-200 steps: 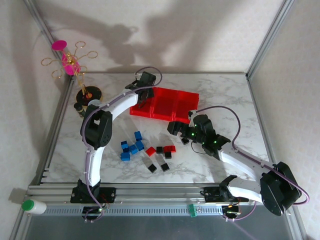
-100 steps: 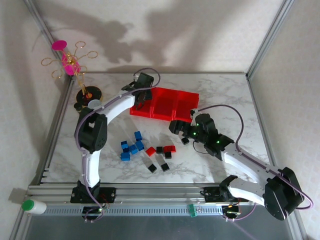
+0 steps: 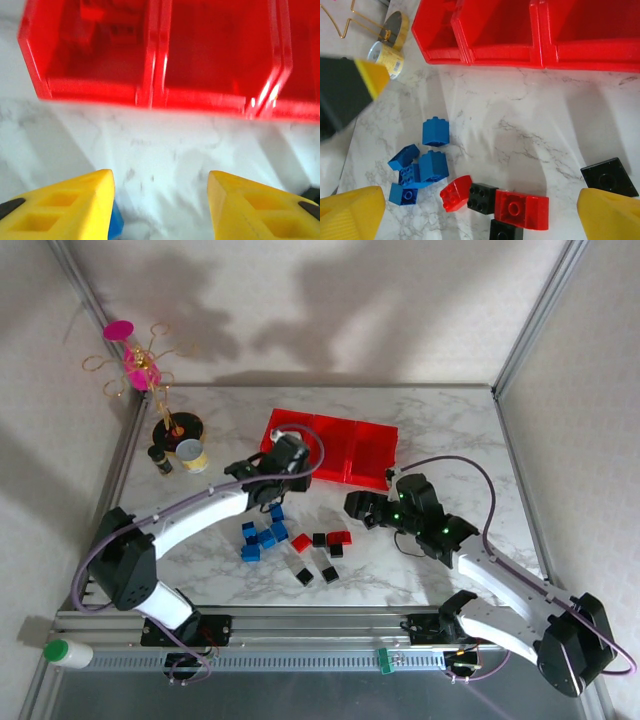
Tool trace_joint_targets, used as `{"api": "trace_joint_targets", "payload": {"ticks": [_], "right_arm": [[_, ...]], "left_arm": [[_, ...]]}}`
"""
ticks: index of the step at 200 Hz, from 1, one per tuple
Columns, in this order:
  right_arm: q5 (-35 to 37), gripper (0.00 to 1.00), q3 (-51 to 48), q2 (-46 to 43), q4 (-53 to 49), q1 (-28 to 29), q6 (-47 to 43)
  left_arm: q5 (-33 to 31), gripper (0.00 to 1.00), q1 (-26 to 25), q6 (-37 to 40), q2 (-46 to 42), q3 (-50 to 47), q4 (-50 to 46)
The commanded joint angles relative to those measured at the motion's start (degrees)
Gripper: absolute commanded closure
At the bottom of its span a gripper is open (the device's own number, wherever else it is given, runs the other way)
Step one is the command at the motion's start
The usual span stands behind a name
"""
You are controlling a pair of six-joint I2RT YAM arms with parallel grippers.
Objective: Sort the legos into containers by color
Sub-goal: Place the lego in the container, then pick up the lego from the middle-left of the table.
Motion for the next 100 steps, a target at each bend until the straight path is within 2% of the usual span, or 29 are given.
{"api": "trace_joint_targets", "payload": {"ticks": [1,51,100], "right_arm": [[-2.1,0.01,-1.9,-0.9,-2.0,1.0,1.8],[-1.9,0.01,-5.4,-2.5,-1.1,5.5,5.5],[0.5,0.01,-8.1,-4.9,-0.5,7.3,7.8]], "left_arm": [[0.9,0.48,-2.9,-2.7,-4.6,-5.2,-3.3],[2.8,0.47,-10.0,-6.1,-10.0,-15.0,-3.3],[4.2,0.46,-13.0,-5.6,-6.2,-17.1,-0.1]]}}
